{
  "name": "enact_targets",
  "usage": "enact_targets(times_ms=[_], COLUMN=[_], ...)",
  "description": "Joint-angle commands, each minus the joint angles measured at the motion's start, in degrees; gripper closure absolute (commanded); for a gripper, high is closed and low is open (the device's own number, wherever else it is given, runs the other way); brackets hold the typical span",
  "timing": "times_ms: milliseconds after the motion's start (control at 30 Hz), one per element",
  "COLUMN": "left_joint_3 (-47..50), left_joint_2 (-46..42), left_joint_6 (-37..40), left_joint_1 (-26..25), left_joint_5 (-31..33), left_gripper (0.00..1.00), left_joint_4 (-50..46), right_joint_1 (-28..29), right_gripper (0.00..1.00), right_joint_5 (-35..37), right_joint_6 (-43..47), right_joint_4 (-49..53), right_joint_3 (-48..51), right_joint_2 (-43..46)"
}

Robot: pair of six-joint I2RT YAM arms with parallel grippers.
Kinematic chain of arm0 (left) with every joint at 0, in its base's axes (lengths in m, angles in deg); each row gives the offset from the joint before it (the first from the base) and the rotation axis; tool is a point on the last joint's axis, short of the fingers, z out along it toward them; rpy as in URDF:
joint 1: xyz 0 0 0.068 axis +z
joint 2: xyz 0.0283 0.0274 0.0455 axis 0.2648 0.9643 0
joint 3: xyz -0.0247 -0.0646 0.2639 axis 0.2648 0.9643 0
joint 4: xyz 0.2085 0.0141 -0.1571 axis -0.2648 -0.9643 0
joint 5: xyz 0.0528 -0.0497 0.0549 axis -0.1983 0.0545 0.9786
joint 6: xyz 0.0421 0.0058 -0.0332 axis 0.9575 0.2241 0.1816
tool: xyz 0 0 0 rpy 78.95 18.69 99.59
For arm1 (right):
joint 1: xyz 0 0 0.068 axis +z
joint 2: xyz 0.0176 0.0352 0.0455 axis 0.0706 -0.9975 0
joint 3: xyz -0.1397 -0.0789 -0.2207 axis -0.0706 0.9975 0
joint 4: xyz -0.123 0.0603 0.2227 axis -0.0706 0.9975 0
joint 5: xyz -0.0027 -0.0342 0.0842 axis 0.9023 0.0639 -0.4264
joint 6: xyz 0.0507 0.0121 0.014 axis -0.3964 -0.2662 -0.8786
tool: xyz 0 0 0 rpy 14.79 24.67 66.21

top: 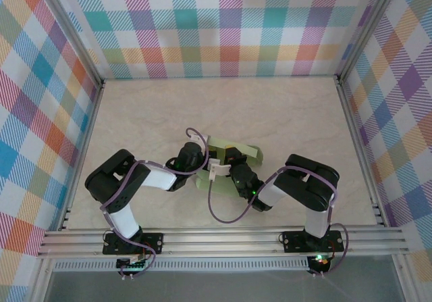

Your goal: Fold the paper box

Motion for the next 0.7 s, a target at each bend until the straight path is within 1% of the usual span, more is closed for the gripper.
enact_targets(times_ms=[0,33,133,200,267,433,667], left_joint_3=[-2.25,-2.35,-2.79,-3.07,-2.92,-2.84,-4.28], left_joint_2=[1.37,1.64,2.49,2.49,2.20,1.17,0.21], left_joint_6=[0.49,0.54,0.76,0.55,0.24,-0.23,-1.10], left_joint_1=[-1.45,-1.37,-1.44,-1.45,-1.40,-1.49,-1.47], left_joint_5=[-1.07,-1.09,-1.05,-0.99,-0.78,-0.14,0.55], left_gripper=[0.68,0.69,0.77,0.88,0.93,0.98,1.00], left_joint_4=[6.46,7.04,7.67,6.92,6.51,4.98,1.05], right_joint_1=[1.23,1.23,1.19,1.24,1.19,1.24,1.19], right_gripper=[1.00,1.00,1.00,1.00,1.00,1.00,1.00], right_joint_5=[-4.94,-5.08,-5.15,-5.04,-4.97,-4.90,-4.62], right_joint_6=[-5.19,-5.57,-6.15,-6.14,-6.37,-6.51,-7.41], right_joint_4=[5.90,6.37,7.64,7.74,8.05,8.63,8.01], right_joint_3=[-0.40,-0.41,-0.32,-0.36,-0.24,-0.77,-1.62], right_joint_2=[1.27,1.57,2.05,1.98,2.05,1.76,1.20])
